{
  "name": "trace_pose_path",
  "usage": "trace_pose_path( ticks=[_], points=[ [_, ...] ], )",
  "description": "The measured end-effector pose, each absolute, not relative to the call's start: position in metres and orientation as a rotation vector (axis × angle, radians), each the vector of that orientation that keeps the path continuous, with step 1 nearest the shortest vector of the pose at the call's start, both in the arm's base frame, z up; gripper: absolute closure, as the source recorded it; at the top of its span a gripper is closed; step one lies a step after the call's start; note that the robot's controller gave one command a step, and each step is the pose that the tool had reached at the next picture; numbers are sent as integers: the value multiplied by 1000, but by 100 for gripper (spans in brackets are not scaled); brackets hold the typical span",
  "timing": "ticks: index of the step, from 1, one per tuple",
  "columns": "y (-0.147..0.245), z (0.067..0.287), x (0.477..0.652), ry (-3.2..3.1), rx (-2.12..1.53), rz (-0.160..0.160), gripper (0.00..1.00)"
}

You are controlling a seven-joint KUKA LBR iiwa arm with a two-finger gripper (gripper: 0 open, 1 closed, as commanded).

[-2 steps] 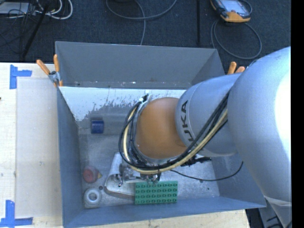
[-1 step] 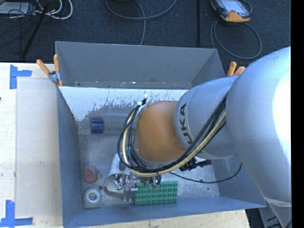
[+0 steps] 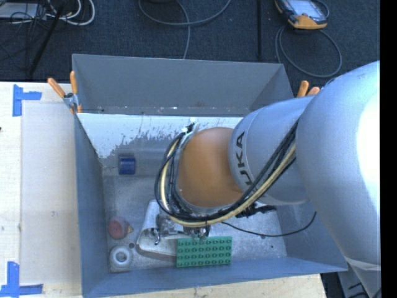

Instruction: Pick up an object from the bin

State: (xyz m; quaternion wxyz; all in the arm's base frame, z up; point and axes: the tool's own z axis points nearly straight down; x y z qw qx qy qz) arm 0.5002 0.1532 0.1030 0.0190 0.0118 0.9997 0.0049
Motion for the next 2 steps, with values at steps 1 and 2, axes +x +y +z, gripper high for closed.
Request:
trace_pose_path(
  ticks=[1,2],
  points=[
    [155,99,490,3140,27,8,0],
    [153,103,500,3105,37,15,100]
  ],
)
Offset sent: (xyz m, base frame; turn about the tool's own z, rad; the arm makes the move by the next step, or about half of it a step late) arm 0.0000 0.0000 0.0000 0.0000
